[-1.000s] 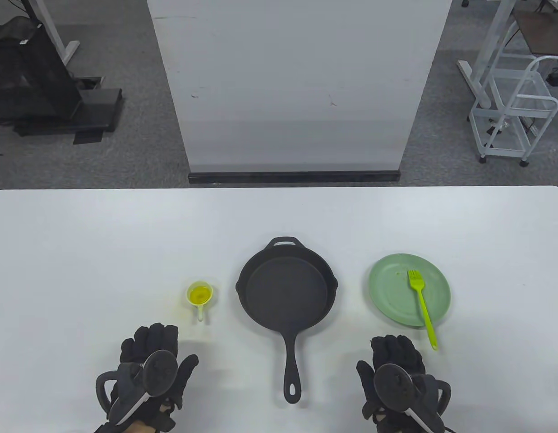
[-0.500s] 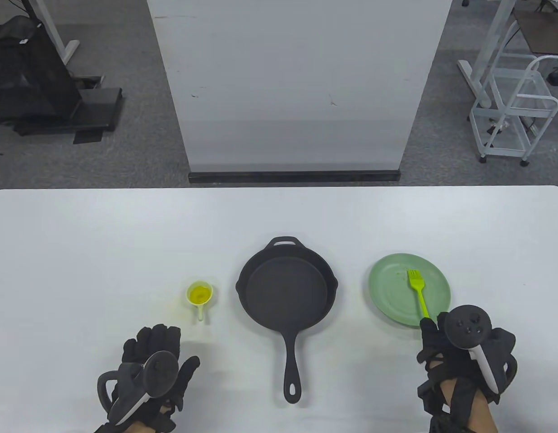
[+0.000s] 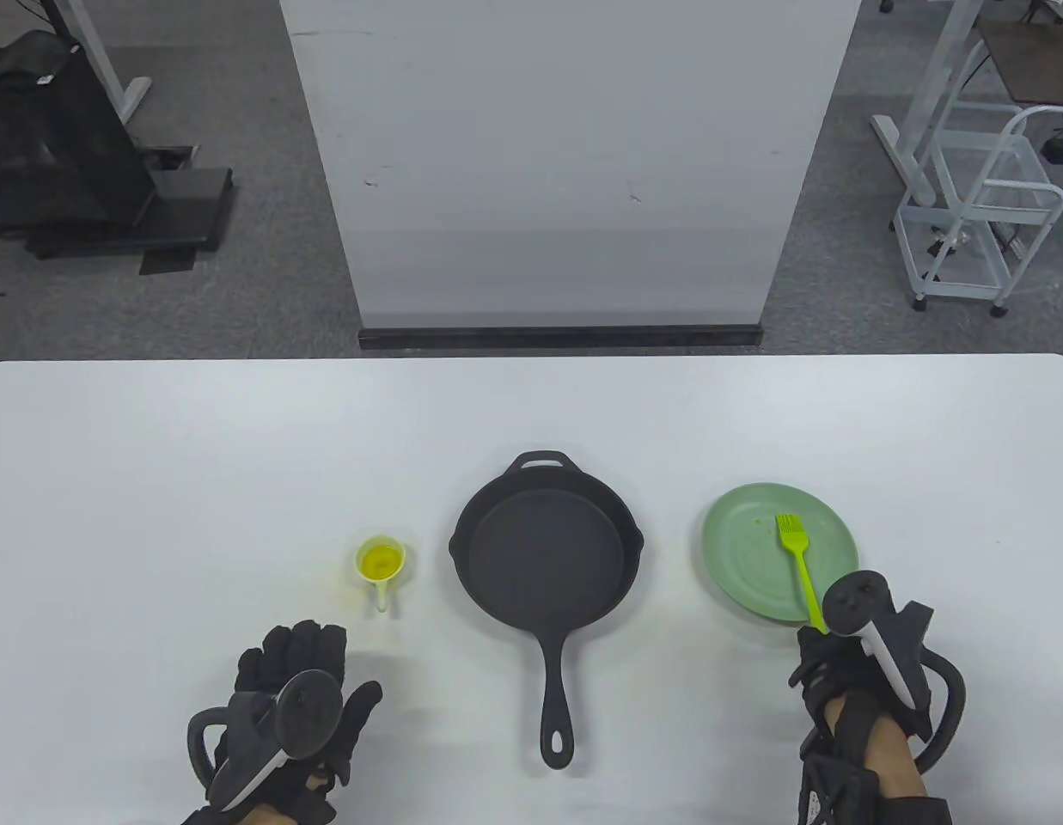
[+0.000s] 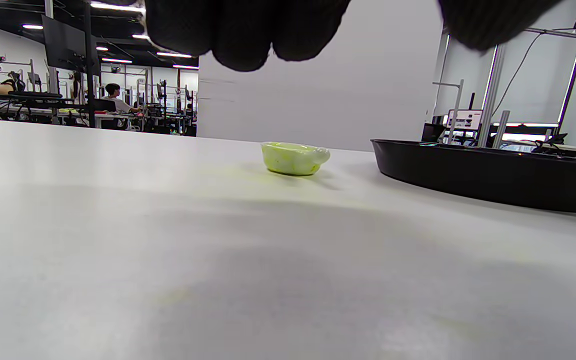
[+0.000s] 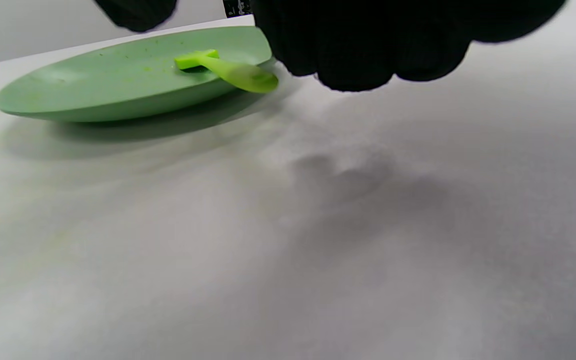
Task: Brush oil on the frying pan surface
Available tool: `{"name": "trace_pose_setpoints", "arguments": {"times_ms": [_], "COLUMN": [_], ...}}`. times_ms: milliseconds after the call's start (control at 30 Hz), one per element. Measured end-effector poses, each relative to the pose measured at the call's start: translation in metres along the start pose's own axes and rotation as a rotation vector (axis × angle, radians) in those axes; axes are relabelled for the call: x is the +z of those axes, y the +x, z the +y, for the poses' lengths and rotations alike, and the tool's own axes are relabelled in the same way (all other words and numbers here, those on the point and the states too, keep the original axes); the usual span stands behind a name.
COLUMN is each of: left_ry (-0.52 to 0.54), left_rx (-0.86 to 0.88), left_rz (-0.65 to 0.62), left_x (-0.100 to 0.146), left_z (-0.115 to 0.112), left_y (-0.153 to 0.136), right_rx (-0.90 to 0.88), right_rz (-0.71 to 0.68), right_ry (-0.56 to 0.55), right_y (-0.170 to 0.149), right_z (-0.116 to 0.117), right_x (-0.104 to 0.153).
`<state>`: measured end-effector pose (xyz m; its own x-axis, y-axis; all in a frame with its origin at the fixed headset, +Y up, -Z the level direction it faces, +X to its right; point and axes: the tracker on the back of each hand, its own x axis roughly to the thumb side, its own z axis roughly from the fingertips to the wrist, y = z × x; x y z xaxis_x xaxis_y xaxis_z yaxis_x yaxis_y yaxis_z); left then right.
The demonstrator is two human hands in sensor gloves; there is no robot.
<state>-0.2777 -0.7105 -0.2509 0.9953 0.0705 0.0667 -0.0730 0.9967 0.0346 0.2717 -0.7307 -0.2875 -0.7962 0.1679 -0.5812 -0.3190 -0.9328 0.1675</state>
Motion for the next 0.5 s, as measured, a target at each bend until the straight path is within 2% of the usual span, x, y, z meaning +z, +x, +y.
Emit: {"name": "trace_pose_setpoints", "arguments": {"times_ms": [500], "left_ry": [-0.001], "left_rx": [-0.006], "left_rz": [0.009], "left_x": [0.0], "left_z": [0.001], "left_y": [0.0], "right_rx": [0.046], "right_rz": [0.042], "right_ry": [0.07], "right_y": [0.005], "right_z": [0.016], "right_x": [-0.015]}}
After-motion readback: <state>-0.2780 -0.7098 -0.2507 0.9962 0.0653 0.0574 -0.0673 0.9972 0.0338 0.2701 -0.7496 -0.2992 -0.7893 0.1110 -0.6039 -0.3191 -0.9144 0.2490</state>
